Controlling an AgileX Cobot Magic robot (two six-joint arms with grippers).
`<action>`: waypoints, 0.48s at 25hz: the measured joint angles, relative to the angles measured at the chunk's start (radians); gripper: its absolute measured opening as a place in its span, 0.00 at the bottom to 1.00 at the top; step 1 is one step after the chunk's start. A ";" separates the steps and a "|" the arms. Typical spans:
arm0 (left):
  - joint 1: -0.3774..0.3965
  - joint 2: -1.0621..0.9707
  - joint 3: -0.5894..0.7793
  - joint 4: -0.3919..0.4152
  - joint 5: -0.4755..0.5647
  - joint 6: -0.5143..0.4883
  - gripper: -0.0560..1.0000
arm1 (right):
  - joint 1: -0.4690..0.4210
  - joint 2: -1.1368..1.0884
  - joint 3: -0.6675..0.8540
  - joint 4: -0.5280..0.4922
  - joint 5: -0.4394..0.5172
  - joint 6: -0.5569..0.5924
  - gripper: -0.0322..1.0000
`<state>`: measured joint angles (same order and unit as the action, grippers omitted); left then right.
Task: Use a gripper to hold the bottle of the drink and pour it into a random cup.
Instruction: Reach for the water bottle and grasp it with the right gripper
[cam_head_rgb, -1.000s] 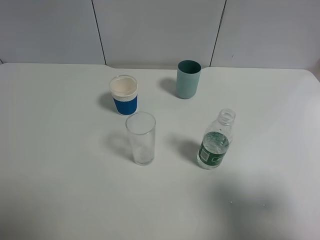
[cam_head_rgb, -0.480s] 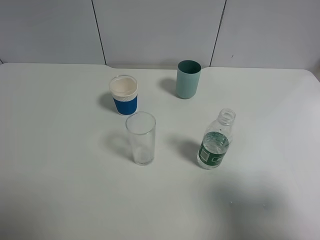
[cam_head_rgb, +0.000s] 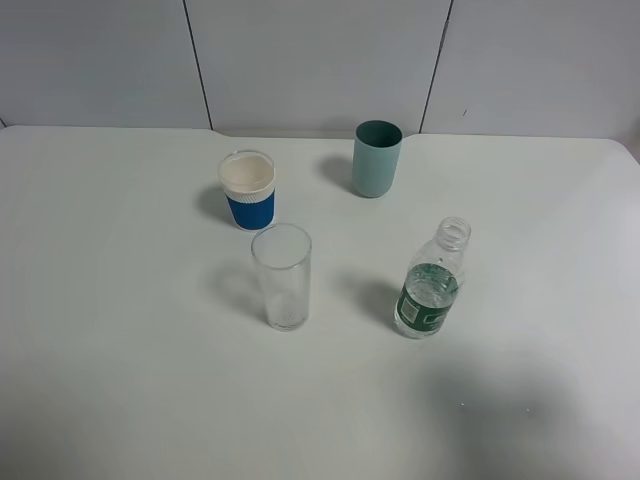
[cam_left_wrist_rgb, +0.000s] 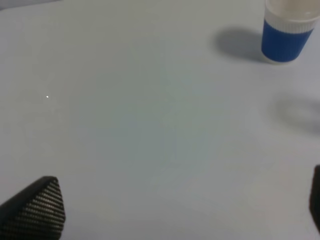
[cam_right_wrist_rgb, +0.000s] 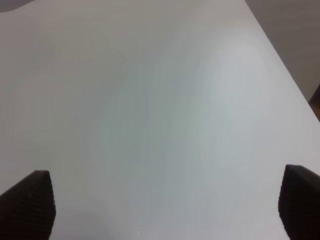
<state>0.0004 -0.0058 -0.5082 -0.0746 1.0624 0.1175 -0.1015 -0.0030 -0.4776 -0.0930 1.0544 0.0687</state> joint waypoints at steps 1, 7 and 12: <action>0.000 0.000 0.000 0.000 0.000 0.000 0.99 | 0.000 0.000 0.000 0.000 0.000 0.000 0.88; 0.000 0.000 0.000 0.000 0.000 0.000 0.99 | 0.000 0.000 0.000 0.000 0.000 0.000 0.88; 0.000 0.000 0.000 0.000 0.000 0.000 0.99 | 0.000 0.000 0.000 0.000 0.000 0.000 0.88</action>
<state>0.0004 -0.0058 -0.5082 -0.0746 1.0624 0.1175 -0.1015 -0.0030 -0.4776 -0.0930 1.0544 0.0687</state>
